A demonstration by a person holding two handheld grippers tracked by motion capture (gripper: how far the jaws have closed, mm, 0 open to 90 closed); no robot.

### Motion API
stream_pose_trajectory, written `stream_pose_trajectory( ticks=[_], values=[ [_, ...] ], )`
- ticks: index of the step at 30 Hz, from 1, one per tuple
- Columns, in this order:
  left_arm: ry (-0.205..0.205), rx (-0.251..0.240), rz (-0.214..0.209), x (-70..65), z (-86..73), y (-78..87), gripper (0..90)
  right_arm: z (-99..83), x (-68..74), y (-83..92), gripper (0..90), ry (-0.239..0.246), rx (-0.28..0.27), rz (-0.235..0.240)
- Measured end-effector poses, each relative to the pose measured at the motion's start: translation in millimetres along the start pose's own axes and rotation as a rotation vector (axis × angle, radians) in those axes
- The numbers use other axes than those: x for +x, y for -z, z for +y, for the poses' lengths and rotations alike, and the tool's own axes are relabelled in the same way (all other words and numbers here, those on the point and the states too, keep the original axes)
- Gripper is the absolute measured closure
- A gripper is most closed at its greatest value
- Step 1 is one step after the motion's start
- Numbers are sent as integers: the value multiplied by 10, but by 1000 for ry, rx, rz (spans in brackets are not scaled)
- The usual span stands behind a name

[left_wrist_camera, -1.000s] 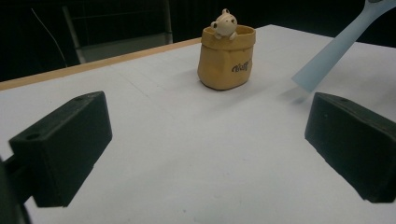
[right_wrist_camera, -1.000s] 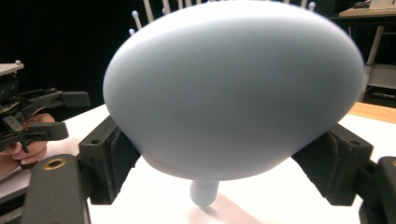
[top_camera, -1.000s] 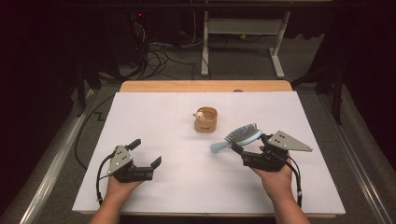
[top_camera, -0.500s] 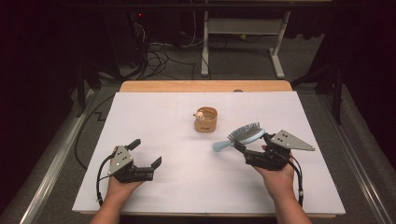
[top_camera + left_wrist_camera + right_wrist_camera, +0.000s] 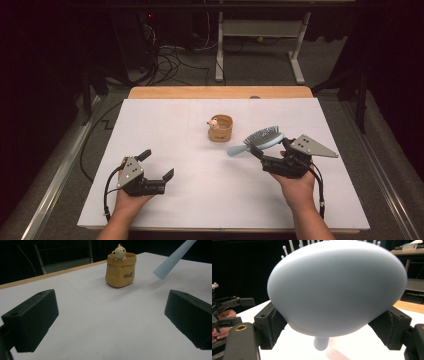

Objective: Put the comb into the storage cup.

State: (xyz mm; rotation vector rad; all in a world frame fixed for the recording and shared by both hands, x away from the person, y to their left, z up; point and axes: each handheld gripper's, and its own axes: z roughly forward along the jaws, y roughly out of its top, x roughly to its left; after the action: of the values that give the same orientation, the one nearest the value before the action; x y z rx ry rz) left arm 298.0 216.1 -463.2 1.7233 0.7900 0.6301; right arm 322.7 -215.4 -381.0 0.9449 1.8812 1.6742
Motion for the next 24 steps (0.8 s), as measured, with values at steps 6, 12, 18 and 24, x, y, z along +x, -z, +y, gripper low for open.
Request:
stream_pose_trajectory(
  ticks=[6,12,18,24],
  values=[
    [-2,0,-2,-1,2,1,0,61,-12,-4,207,6,-9,-8],
    [0,-4,-3,-1,2,2,0,118,-34,-4,207,10,-20,-15],
    [1,-4,-4,9,3,7,0,183,-45,-10,207,16,-30,-24],
    [3,-4,-8,9,2,7,0,257,-47,-26,207,18,-40,-28]
  ],
)
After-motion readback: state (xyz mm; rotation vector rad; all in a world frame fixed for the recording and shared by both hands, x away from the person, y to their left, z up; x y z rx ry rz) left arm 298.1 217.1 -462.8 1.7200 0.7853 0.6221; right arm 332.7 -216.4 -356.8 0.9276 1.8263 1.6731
